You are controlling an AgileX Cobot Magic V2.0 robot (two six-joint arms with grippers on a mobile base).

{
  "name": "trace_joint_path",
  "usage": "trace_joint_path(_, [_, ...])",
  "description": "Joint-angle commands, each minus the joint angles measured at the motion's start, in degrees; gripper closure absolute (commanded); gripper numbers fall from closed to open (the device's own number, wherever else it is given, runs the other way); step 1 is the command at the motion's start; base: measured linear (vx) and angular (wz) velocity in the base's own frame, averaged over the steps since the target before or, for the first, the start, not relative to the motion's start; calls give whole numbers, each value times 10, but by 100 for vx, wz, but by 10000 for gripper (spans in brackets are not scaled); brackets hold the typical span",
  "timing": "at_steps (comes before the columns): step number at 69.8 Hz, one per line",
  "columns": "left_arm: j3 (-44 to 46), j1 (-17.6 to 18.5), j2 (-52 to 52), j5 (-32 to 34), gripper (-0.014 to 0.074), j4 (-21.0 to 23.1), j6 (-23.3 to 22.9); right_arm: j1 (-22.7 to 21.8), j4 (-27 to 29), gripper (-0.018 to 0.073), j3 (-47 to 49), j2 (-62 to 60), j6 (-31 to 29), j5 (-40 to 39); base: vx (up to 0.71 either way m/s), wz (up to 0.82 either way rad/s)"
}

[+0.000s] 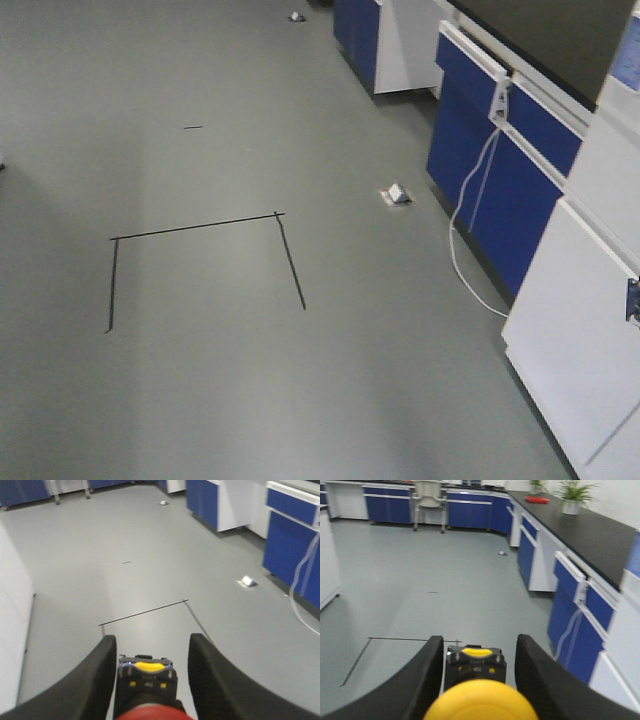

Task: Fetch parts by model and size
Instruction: 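Drive the base away from the bench holding both switches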

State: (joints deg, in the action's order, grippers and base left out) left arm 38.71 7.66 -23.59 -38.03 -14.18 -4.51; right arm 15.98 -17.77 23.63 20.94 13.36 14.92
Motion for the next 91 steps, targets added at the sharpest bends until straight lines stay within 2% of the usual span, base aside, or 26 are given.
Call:
trace_joint_path(1, [14, 1, -3, 41, 603, -4, -1, 0, -7, 568, 16, 3, 1, -48, 8, 64])
trace_joint_path(39, [14, 1, -3, 41, 603, -4, -1, 0, -7, 568, 16, 3, 1, -48, 22, 40])
trace_joint_path(91, [14, 1, -3, 41, 603, -4, -1, 0, -7, 568, 16, 3, 1, -48, 46, 3])
